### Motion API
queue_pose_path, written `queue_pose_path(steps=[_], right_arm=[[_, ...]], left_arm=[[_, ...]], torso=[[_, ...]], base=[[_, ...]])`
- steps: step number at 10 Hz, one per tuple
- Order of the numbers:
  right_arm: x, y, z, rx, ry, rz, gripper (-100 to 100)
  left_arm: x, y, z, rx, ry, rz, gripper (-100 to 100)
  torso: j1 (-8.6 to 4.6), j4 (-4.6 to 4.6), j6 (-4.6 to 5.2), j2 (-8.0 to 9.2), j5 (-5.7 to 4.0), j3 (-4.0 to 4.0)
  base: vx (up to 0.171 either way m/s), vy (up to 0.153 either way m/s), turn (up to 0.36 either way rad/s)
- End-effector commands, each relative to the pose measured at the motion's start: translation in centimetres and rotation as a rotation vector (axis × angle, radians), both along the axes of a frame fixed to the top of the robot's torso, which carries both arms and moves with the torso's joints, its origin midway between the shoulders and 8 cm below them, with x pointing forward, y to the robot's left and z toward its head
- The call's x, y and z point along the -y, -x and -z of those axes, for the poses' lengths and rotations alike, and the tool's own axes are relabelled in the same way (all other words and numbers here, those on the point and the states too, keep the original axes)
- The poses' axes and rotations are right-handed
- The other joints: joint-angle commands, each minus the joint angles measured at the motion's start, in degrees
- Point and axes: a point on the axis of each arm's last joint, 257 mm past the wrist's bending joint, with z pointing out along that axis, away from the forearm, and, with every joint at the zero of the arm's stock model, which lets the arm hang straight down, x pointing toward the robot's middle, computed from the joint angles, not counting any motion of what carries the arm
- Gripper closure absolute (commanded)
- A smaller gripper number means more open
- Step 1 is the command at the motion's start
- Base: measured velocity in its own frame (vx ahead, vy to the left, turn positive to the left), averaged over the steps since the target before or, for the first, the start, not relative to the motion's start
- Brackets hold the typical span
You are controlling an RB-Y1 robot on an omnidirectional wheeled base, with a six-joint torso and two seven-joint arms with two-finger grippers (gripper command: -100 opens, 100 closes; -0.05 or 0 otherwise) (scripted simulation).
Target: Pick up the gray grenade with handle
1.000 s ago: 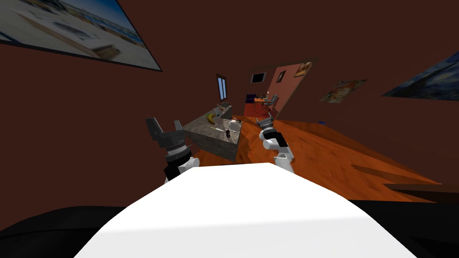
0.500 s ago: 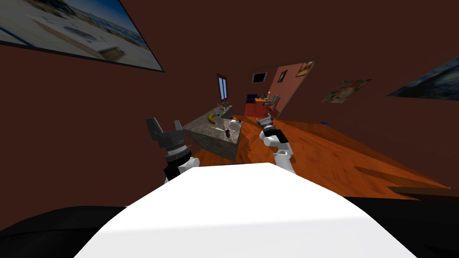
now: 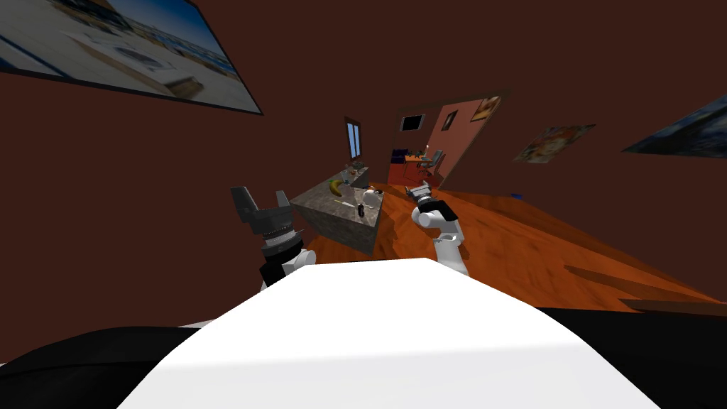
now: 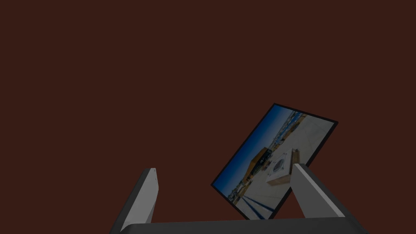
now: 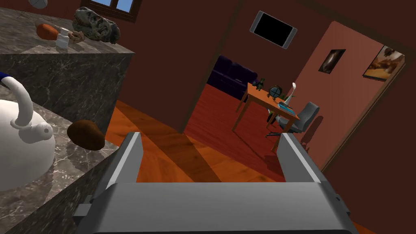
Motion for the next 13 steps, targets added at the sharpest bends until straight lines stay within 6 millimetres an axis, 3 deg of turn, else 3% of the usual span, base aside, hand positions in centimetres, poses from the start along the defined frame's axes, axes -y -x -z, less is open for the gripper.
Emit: queue_pose_path(steps=[1,4,13], right_arm=[[-0.1,-0.2,0.7,-0.025,-0.031,-0.007,-100],[0.9,-1.9,1.1,-0.070,-0.176,-0.020,-100],[1.4,-4.0,4.9,-0.247,-0.467,-0.045,-100]], left_arm=[[0.0,0.0,0.0,0.000,0.000,0.000,0],[0.0,0.0,0.0,0.000,0.000,0.000,0],[0.0,0.0,0.0,0.000,0.000,0.000,0]], torso=[[0.00,0.00,0.00,0.00,0.00,0.00],[0.04,0.00,0.00,-0.01,0.01,-0.01],[0.14,-0.01,-0.01,-0.03,0.03,-0.02]], base=[[-0.009,-0.002,-0.002],[-0.016,0.008,0.028],[-0.012,0.025,0.017]])
